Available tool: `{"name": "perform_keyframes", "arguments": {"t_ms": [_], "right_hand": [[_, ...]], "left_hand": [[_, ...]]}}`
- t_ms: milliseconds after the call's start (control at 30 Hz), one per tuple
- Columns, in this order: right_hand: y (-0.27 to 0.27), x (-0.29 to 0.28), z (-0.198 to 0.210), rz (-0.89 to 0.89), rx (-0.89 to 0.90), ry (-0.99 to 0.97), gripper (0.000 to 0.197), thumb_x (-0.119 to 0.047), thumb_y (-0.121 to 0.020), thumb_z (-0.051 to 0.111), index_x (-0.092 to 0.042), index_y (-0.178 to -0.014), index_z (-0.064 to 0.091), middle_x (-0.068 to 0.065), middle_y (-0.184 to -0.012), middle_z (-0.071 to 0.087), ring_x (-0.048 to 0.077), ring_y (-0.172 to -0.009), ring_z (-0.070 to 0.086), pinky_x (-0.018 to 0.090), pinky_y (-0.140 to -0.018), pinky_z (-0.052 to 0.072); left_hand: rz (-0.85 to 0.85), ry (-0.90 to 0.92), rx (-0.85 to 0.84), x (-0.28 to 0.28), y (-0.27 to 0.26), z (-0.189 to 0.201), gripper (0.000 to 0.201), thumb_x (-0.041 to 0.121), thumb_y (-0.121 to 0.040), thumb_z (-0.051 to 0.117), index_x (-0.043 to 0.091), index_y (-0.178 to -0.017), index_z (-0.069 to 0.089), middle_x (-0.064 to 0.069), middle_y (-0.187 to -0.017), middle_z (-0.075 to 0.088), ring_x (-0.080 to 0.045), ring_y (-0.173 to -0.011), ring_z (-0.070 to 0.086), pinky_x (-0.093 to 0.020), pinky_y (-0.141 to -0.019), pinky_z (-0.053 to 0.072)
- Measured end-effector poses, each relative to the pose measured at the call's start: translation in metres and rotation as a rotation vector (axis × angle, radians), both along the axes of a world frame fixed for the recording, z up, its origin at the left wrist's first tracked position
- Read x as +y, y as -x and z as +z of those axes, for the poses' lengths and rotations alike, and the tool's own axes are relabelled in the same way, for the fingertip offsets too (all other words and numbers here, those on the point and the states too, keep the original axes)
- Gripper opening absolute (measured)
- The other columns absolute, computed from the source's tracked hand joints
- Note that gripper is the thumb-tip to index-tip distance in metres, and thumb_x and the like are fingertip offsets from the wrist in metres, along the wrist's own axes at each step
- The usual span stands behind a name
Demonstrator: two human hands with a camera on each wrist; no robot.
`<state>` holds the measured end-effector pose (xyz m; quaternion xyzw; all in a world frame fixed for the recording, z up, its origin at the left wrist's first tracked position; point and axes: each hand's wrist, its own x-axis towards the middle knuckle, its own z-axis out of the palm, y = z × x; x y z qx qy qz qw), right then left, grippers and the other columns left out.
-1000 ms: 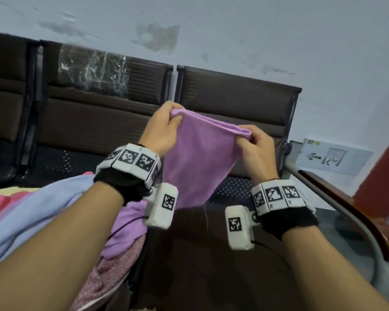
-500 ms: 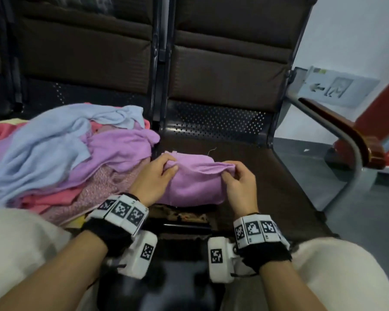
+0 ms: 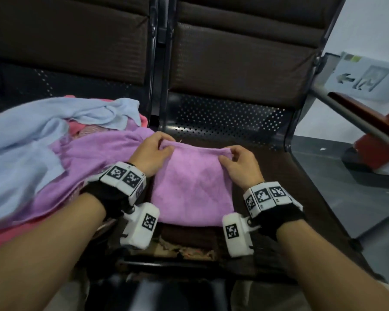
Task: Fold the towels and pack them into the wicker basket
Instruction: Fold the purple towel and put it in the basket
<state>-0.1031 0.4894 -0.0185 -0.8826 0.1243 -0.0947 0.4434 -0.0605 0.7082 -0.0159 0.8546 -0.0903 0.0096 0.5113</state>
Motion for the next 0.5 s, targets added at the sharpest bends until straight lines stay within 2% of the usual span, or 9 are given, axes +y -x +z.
{"name": "perform_keyframes", "arguments": {"t_ms": [67, 100, 167, 233, 333, 433, 500], "right_hand": [[-0.012, -0.004, -0.006, 0.048, 0.051, 0.092, 0.025, -0.017, -0.084, 0.065, -0.016, -0.109, 0.063, -0.001, -0.096, 0.066, 0.013, -0.087, 0.059, 0.021, -0.077, 0.042], [-0.014, -0.006, -0.009, 0.078, 0.092, 0.167, 0.030, -0.016, -0.084, 0.065, -0.015, -0.113, 0.060, -0.001, -0.099, 0.064, 0.012, -0.088, 0.057, 0.019, -0.077, 0.039], [-0.013, -0.009, -0.015, 0.162, 0.165, 0.335, 0.037, -0.016, -0.084, 0.065, -0.014, -0.119, 0.054, 0.001, -0.106, 0.058, 0.015, -0.094, 0.054, 0.020, -0.081, 0.038], [-0.004, -0.009, -0.014, 0.302, 0.184, 0.489, 0.027, -0.017, -0.085, 0.062, -0.015, -0.111, 0.056, 0.001, -0.107, 0.051, 0.014, -0.092, 0.051, 0.025, -0.084, 0.042], [0.014, -0.009, -0.003, 0.638, 0.215, 0.686, 0.008, -0.022, -0.086, 0.060, -0.018, -0.093, 0.062, -0.004, -0.096, 0.053, 0.014, -0.085, 0.053, 0.037, -0.085, 0.048], [0.033, -0.006, 0.004, 0.809, 0.309, 0.715, 0.028, -0.043, -0.085, 0.063, -0.019, -0.100, 0.062, -0.003, -0.096, 0.058, 0.017, -0.090, 0.055, 0.037, -0.086, 0.047], [0.045, -0.003, 0.004, 0.866, 0.366, 0.769, 0.044, -0.048, -0.082, 0.066, -0.019, -0.114, 0.057, 0.000, -0.110, 0.056, 0.019, -0.103, 0.053, 0.035, -0.090, 0.046]], "left_hand": [[-0.009, -0.068, 0.040, -0.001, -0.016, -0.012, 0.028, 0.009, -0.086, 0.061, 0.011, -0.114, 0.059, -0.001, -0.097, 0.060, -0.009, -0.083, 0.053, -0.014, -0.073, 0.036], [-0.023, -0.108, 0.084, -0.001, -0.020, -0.019, 0.036, 0.009, -0.085, 0.063, 0.009, -0.121, 0.056, -0.003, -0.096, 0.060, -0.010, -0.080, 0.053, -0.015, -0.073, 0.037], [-0.054, -0.173, 0.185, 0.000, -0.023, -0.032, 0.054, 0.009, -0.084, 0.065, 0.009, -0.134, 0.045, -0.009, -0.109, 0.061, -0.020, -0.093, 0.059, -0.022, -0.086, 0.043], [-0.070, -0.176, 0.223, 0.001, -0.021, -0.040, 0.062, 0.005, -0.082, 0.067, 0.006, -0.137, 0.041, -0.013, -0.123, 0.058, -0.027, -0.108, 0.058, -0.031, -0.097, 0.044], [-0.116, -0.316, 0.034, 0.005, -0.011, -0.041, 0.047, 0.006, -0.075, 0.072, 0.005, -0.120, 0.060, -0.015, -0.116, 0.058, -0.027, -0.103, 0.057, -0.031, -0.094, 0.044], [-0.311, -0.443, -0.100, 0.006, 0.015, -0.031, 0.023, 0.016, -0.075, 0.075, 0.015, -0.097, 0.069, -0.005, -0.096, 0.058, -0.019, -0.089, 0.056, -0.030, -0.092, 0.043], [-0.478, -0.532, -0.077, 0.005, 0.034, -0.022, 0.023, 0.027, -0.079, 0.073, 0.017, -0.100, 0.070, -0.005, -0.097, 0.062, -0.015, -0.090, 0.056, -0.028, -0.092, 0.042]]}}
